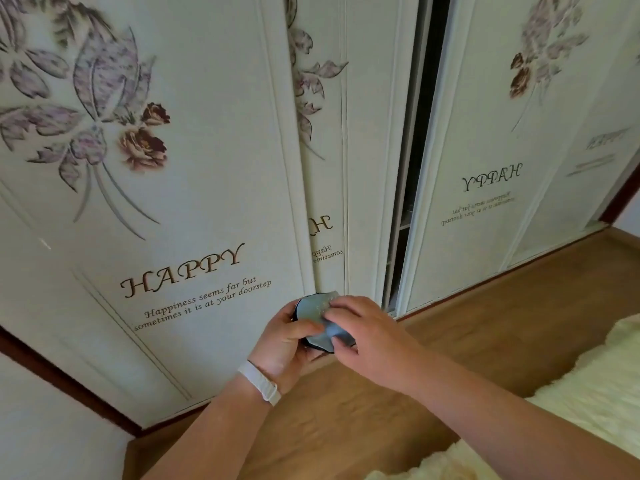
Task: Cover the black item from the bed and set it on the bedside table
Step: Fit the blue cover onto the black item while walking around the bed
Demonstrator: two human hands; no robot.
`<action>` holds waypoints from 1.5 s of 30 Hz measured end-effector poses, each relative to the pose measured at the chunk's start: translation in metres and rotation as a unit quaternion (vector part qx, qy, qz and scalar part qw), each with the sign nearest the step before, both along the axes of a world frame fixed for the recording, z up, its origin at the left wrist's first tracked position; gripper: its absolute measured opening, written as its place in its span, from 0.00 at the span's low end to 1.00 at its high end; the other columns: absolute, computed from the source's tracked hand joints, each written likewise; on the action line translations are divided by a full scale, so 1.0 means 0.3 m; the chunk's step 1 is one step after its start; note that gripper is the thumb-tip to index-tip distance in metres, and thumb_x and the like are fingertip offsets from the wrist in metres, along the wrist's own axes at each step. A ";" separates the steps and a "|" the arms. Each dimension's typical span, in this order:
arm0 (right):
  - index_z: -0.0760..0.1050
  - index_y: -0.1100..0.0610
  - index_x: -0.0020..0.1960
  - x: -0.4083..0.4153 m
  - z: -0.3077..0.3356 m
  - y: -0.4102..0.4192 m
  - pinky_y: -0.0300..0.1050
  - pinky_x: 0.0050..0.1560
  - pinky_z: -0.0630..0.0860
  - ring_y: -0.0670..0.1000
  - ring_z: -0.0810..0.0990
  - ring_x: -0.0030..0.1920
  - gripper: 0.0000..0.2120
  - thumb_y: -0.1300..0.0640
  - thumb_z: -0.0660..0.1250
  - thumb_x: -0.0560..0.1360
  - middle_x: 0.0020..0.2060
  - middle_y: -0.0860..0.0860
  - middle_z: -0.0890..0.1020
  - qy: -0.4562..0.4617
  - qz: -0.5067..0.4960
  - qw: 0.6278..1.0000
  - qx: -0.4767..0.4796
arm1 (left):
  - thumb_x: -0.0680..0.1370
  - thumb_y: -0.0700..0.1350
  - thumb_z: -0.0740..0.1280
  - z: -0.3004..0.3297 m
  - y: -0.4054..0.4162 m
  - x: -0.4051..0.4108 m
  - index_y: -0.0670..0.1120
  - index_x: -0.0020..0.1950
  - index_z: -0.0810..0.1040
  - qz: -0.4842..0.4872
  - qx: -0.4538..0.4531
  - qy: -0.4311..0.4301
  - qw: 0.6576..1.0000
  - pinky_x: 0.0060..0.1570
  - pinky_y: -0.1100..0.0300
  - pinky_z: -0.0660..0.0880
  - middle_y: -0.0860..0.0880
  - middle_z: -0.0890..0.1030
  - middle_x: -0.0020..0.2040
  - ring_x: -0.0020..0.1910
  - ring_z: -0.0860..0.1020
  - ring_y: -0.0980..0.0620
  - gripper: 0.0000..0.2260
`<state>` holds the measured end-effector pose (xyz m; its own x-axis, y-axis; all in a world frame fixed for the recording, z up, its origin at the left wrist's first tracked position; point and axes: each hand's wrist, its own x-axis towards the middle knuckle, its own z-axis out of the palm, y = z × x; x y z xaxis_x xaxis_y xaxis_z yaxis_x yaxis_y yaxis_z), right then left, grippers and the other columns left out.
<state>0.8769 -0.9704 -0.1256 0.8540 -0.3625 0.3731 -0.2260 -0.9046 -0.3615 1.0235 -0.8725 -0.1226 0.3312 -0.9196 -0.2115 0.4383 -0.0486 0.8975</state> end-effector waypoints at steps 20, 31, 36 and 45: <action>0.71 0.56 0.65 0.483 0.148 -0.551 0.50 0.61 0.70 0.58 0.71 0.61 0.21 0.57 0.67 0.73 0.62 0.55 0.74 0.043 -0.229 0.972 -0.023 | 0.73 0.29 0.65 0.050 -0.816 0.561 0.37 0.64 0.74 -0.175 -0.023 0.101 0.979 0.38 0.52 0.81 0.36 0.79 0.55 0.48 0.81 0.40 0.19; 0.69 0.51 0.65 0.340 0.196 -0.770 0.47 0.59 0.71 0.54 0.72 0.59 0.20 0.53 0.66 0.74 0.61 0.51 0.74 0.079 -0.338 0.937 -0.045 | 0.73 0.29 0.65 0.095 -1.144 0.412 0.37 0.63 0.75 -0.279 -0.018 0.117 0.953 0.40 0.51 0.83 0.36 0.80 0.53 0.48 0.81 0.40 0.19; 0.67 0.48 0.65 0.236 0.142 -0.932 0.47 0.59 0.73 0.53 0.72 0.60 0.21 0.50 0.64 0.73 0.61 0.49 0.73 0.061 -0.354 0.933 -0.032 | 0.73 0.29 0.65 0.079 -1.321 0.321 0.38 0.62 0.75 -0.296 -0.004 0.103 0.950 0.42 0.49 0.83 0.36 0.80 0.54 0.48 0.81 0.40 0.18; 0.67 0.47 0.64 -0.123 0.133 -1.299 0.49 0.58 0.73 0.53 0.72 0.59 0.20 0.50 0.63 0.72 0.60 0.49 0.74 0.022 -0.422 0.906 -0.017 | 0.74 0.30 0.65 0.111 -1.766 -0.055 0.38 0.61 0.76 -0.355 0.014 0.076 0.932 0.38 0.52 0.82 0.36 0.81 0.53 0.46 0.83 0.41 0.16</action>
<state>0.8399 -1.3602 -0.0857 0.2920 -0.8828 0.3680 -0.8560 -0.4128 -0.3112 1.0069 -1.4024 -0.0892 -0.3946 -0.8889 -0.2326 0.4083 -0.3964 0.8223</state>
